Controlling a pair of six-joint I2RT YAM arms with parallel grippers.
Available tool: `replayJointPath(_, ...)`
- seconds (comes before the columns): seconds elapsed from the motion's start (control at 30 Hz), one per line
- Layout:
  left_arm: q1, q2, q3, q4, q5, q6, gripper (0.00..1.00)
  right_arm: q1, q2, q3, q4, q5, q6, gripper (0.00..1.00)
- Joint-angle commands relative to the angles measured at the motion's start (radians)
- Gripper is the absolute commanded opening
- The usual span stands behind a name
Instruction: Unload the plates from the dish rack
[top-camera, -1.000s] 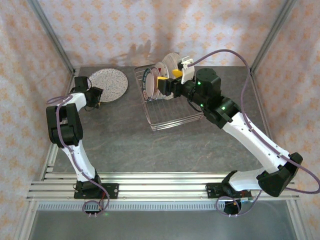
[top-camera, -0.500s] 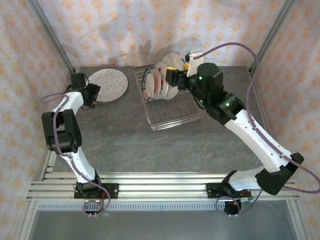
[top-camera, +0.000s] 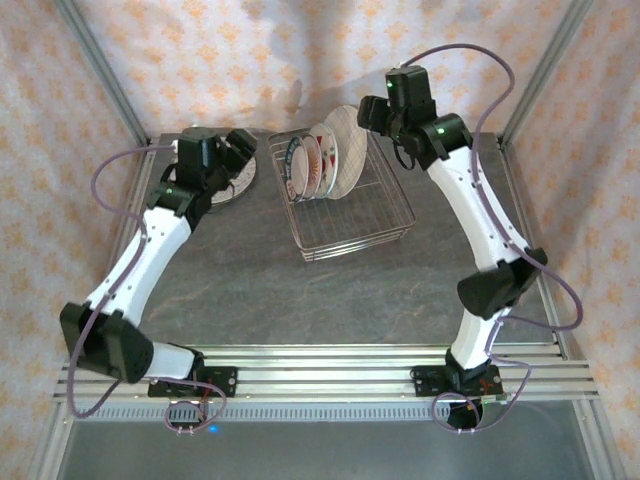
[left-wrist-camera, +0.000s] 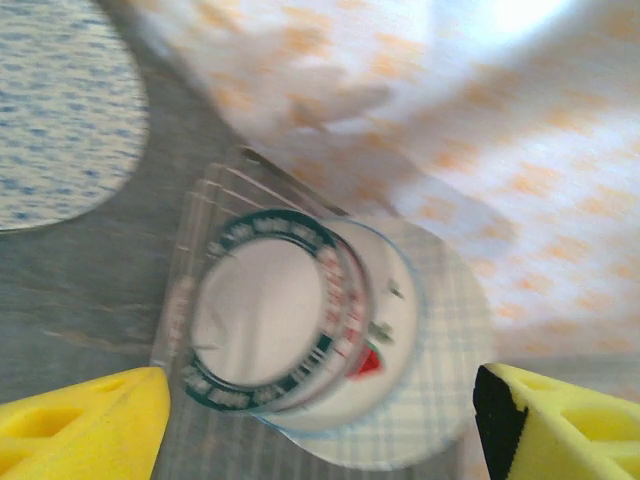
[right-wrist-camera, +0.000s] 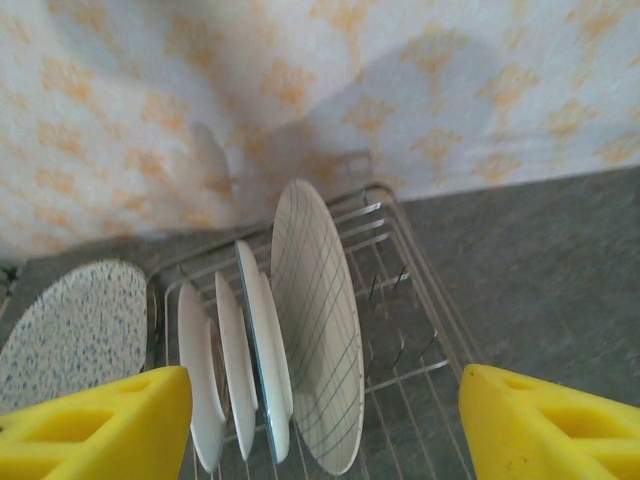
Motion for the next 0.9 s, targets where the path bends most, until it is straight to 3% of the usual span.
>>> replayJointPath(0.0, -0.109, -0.102, -0.069, 0.055, -0.109, 0.090, 0.81, -0.058, 0.059, 0.056, -0.076, -0.176, 0.024, 0.66)
replayJointPath(0.1, -0.217, -0.197, -0.152, 0.096, -0.155, 0.118, 0.82, -0.087, 0.135, 0.112, -0.096, -0.246, 0.012, 0.59)
replayJointPath(0.3, -0.386, -0.352, -0.298, 0.141, -0.292, 0.210, 0.84, -0.093, 0.273, 0.230, -0.149, -0.283, -0.027, 0.58)
replayJointPath(0.6, -0.411, -0.415, -0.342, 0.127, -0.318, 0.221, 0.84, -0.101, 0.406, 0.340, -0.175, -0.290, -0.031, 0.51)
replayJointPath(0.87, -0.413, -0.418, -0.332, 0.134, -0.305, 0.229, 0.84, -0.103, 0.455, 0.348, -0.140, -0.345, -0.040, 0.37)
